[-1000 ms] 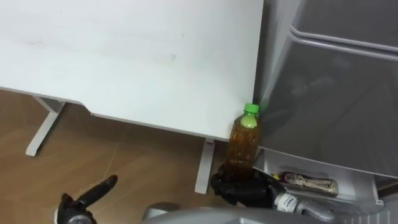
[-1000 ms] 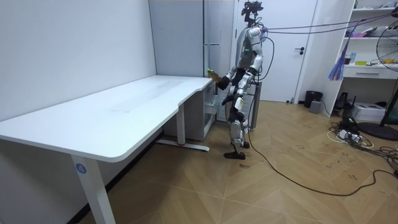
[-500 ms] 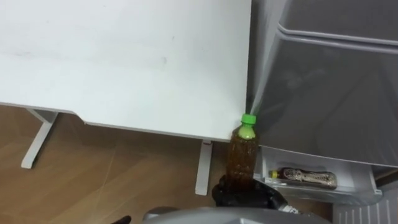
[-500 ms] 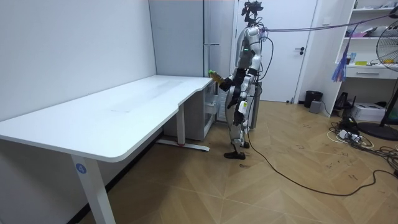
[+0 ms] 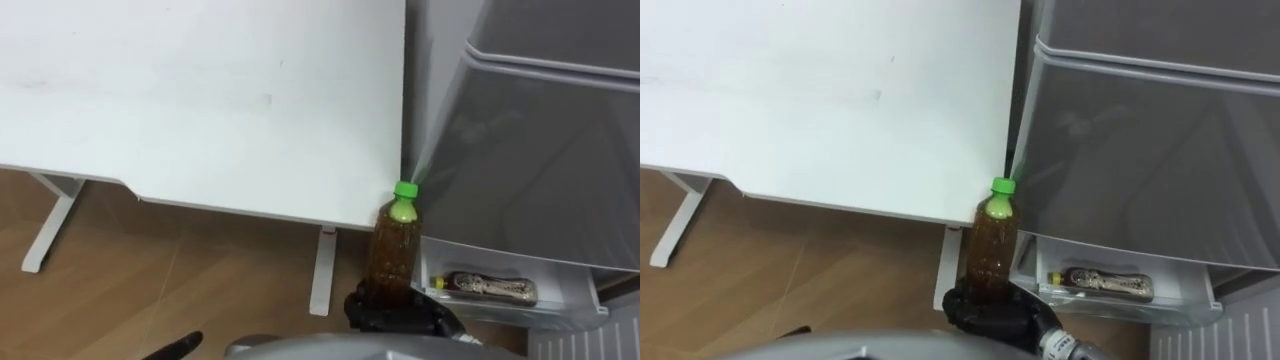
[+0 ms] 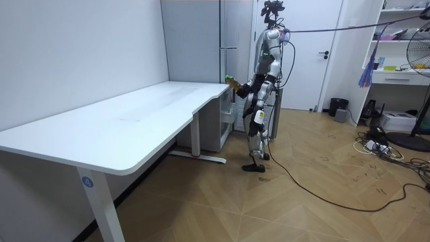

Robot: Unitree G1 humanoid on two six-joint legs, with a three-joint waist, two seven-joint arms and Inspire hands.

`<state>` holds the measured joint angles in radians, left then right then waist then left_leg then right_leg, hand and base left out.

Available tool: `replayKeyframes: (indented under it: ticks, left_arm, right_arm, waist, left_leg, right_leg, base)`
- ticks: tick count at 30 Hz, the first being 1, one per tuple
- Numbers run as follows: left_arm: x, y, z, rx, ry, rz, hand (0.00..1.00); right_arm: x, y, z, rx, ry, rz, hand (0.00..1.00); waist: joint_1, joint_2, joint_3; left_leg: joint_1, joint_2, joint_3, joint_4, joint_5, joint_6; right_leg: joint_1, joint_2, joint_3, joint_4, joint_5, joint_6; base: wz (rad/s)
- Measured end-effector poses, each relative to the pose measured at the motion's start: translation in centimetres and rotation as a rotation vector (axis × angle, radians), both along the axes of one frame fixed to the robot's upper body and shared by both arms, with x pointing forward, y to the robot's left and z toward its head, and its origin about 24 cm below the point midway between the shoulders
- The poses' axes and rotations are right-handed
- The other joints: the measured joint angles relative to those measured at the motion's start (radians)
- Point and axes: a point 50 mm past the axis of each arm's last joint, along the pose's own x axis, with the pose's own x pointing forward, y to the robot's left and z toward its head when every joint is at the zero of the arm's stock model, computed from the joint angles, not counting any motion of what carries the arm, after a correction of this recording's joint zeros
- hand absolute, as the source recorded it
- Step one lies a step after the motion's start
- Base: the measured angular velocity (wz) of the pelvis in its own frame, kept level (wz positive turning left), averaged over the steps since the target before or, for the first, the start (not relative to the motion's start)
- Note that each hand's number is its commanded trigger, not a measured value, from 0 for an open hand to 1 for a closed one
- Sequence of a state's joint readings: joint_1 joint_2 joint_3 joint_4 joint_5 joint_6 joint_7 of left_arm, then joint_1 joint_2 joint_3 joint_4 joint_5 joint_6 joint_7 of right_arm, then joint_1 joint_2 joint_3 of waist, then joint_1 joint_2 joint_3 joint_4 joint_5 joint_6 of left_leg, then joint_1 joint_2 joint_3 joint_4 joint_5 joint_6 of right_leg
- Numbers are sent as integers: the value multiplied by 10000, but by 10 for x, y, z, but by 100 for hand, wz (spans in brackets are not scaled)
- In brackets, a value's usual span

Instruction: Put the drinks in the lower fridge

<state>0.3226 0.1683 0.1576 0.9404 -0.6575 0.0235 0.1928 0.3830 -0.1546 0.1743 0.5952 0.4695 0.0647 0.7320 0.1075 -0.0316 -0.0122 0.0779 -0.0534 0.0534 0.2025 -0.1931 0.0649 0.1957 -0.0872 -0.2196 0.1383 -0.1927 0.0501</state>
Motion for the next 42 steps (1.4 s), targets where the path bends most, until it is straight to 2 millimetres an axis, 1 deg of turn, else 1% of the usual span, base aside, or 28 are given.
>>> replayKeyframes:
  ticks: [8, 11, 14, 17, 18, 19, 20, 21, 22, 23, 24, 25, 26, 27, 28, 29, 30, 31, 32, 33, 34, 35, 36, 39, 40, 42]
  left_arm:
    - [0, 5, 2, 163, -65, 236, 0]
    - [1, 5, 1, 225, 4, 218, 0]
    - [0, 5, 0, 319, 283, 71, 0]
    - [-4, 4, -1, 262, 570, 161, 0]
    - [-5, 4, -1, 254, 682, 193, 0]
    - [-7, 3, -2, 243, 781, 229, 0]
    - [-8, 3, -2, 225, 854, 253, 0]
    - [-11, 3, -3, 197, 969, 297, 0]
    - [-14, 3, -3, 182, 1061, 316, 0]
    - [-16, 2, -3, 168, 1106, 299, 0]
    - [-18, 1, -4, 95, 1211, 279, 0]
    - [-20, 0, -5, 39, 1262, 263, 0]
    - [-20, -1, -5, 23, 1287, 226, 0]
    - [-19, -1, -5, 16, 1285, 180, 0]
    - [-18, -2, -6, 19, 1302, 103, 0]
    - [-19, -2, -6, 7, 1327, 76, 0]
    - [-19, -4, -6, -48, 1399, -29, 0]
    - [-19, -7, -7, -169, 1507, -171, 0]
    - [-20, -8, -8, -237, 1572, -214, 0]
    - [-22, -11, -9, -353, 1661, -221, 0]
    - [-22, -13, -10, -436, 1646, -211, 0]
    - [-22, -14, -10, -467, 1655, -211, 0]
    - [-22, -14, -10, -541, 1640, -218, 0]
    - [-25, -13, -10, -575, 1625, -82, 0]
    - [-25, -12, -10, -539, 1577, 17, 0]
    - [-28, -9, -9, -449, 1656, 42, 0]
  right_arm:
    - [-1, -2, 1, -6, -123, -92, 100]
    - [-2, -3, 1, 16, -117, -119, 100]
    - [-3, -4, 2, -19, -131, -202, 100]
    - [-3, -5, 4, -144, -205, -317, 100]
    - [-2, -7, 5, -187, -292, -534, 100]
    - [-5, -13, 6, -140, -234, -1224, 100]
    - [-6, -18, 7, -110, -229, -1657, 100]
    - [-13, -32, 7, -202, -103, -2687, 100]
    - [-26, -53, 6, -629, 304, -3863, 100]
    - [-34, -65, 3, -1041, 685, -4454, 100]
    - [-53, -94, -2, -2345, 1778, -5352, 100]
    - [-77, -118, -9, -3915, 3324, -5829, 100]
    - [-90, -130, -10, -4823, 4152, -5918, 100]
    - [-115, -144, -11, -6404, 5836, -5639, 100]
    - [-138, -144, -11, -7391, 7293, -5013, 100]
    - [-149, -141, -11, -7650, 7920, -4662, 100]
    - [-164, -134, -11, -7968, 8867, -4135, 100]
    - [-172, -120, -15, -7986, 9488, -3665, 100]
    - [-173, -113, -18, -7932, 9687, -3510, 100]
    - [-172, -102, -22, -7832, 9871, -3337, 100]
    - [-167, -95, -26, -7768, 9833, -3259, 100]
    - [-164, -93, -27, -7767, 9780, -3258, 100]
    - [-156, -90, -30, -7863, 9645, -3248, 100]
    - [-137, -92, -34, -8241, 9292, -3458, 100]
    - [-130, -93, -35, -8408, 9061, -3616, 100]
    - [-121, -95, -36, -8559, 8751, -3877, 100]
  waist:
    - [-4, 10, -6]
    - [-7, 18, -23]
    - [-48, 52, -60]
    - [-178, 60, -70]
    - [-276, 75, -67]
    - [-435, 99, -71]
    - [-521, 116, -72]
    - [-649, 149, -87]
    - [-823, 165, -100]
    - [-880, 172, -103]
    - [-913, 223, -126]
    - [-1025, 270, -150]
    - [-1067, 284, -148]
    - [-1116, 305, -138]
    - [-1154, 303, -129]
    - [-1166, 300, -117]
    - [-1255, 295, -62]
    - [-1351, 307, -23]
    - [-1341, 322, -1]
    - [-1315, 355, 78]
    - [-1328, 389, 142]
    - [-1337, 397, 154]
    - [-1367, 383, 159]
    - [-1383, 299, 170]
    - [-1408, 256, 169]
    - [-1388, 214, 164]
  left_leg:
    - [-19, 1, 1, -5, -1, 3]
    - [-21, 0, -5, 14, -21, 31]
    - [-164, -10, -4, 35, -8, 49]
    - [-135, -32, -2, 31, 2, 67]
    - [-140, -49, 3, 31, 14, 84]
    - [-145, -64, 4, 31, 27, 103]
    - [-142, -69, 15, 31, 31, 108]
    - [-136, -73, 63, 30, 31, 112]
    - [-134, -78, 104, 30, 26, 118]
    - [-135, -76, 159, 29, 19, 125]
    - [-137, -71, 262, 22, -2, 137]
    - [-135, -83, 285, 25, -29, 155]
    - [-130, -86, 294, 24, -47, 143]
    - [-130, -67, 304, 24, -51, 143]
    - [-121, -14, 290, 25, -53, 134]
    - [-105, 22, 294, 23, -65, 108]
    - [-50, 100, 302, 15, -95, 42]
    - [-16, 179, 338, -1, -115, -14]
    - [12, 230, 416, -21, -126, -51]
    - [104, 271, 501, -49, -158, -112]
    - [171, 283, 519, -52, -179, -126]
    - [184, 280, 516, -52, -185, -123]
    - [190, 256, 517, -49, -187, -119]
    - [203, 228, 577, -44, -199, -95]
    - [196, 224, 577, -46, -198, -67]
    - [178, 221, 570, -36, -187, -33]
  right_leg:
    - [-67, -10, 3, 80, 13, -7]
    - [-95, -19, 2, 139, 13, -6]
    - [-244, -23, 49, 151, 46, 5]
    - [-234, -23, 206, 154, 58, 12]
    - [-245, -23, 300, 144, 58, 13]
    - [-253, -32, 326, 150, 60, 23]
    - [-256, -33, 369, 151, 61, 30]
    - [-272, -25, 505, 158, 55, 42]
    - [-294, -25, 590, 157, 43, 60]
    - [-336, -26, 661, 163, 35, 71]
    - [-390, -25, 798, 167, 33, 84]
    - [-391, -37, 823, 172, 34, 109]
    - [-390, -42, 832, 191, 27, 120]
    - [-392, -34, 831, 247, 28, 120]
    - [-395, 2, 804, 328, 33, 107]
    - [-395, 35, 802, 337, 42, 92]
    - [-367, 109, 818, 337, 59, 64]
    - [-362, 180, 822, 348, 84, 23]
    - [-362, 216, 824, 359, 97, 3]
    - [-376, 273, 829, 345, 119, -34]
    - [-386, 307, 844, 340, 144, -80]
    - [-391, 317, 864, 336, 143, -97]
    - [-408, 327, 950, 312, 117, -152]
    - [-554, 313, 1087, 300, 26, -149]
    - [-558, 310, 1091, 289, 27, -149]
    - [-567, 295, 1061, 291, 28, -148]
  base:
    - [0]
    - [0]
    - [-1]
    - [0]
    - [0]
    - [0]
    - [-5]
    - [-8]
    - [-12]
    - [-20]
    - [-19]
    - [-15]
    - [-3]
    - [0]
    - [0]
    - [-5]
    - [-15]
    - [-26]
    - [-44]
    - [-57]
    - [-54]
    - [-37]
    - [-18]
    - [-9]
    - [0]
    - [2]
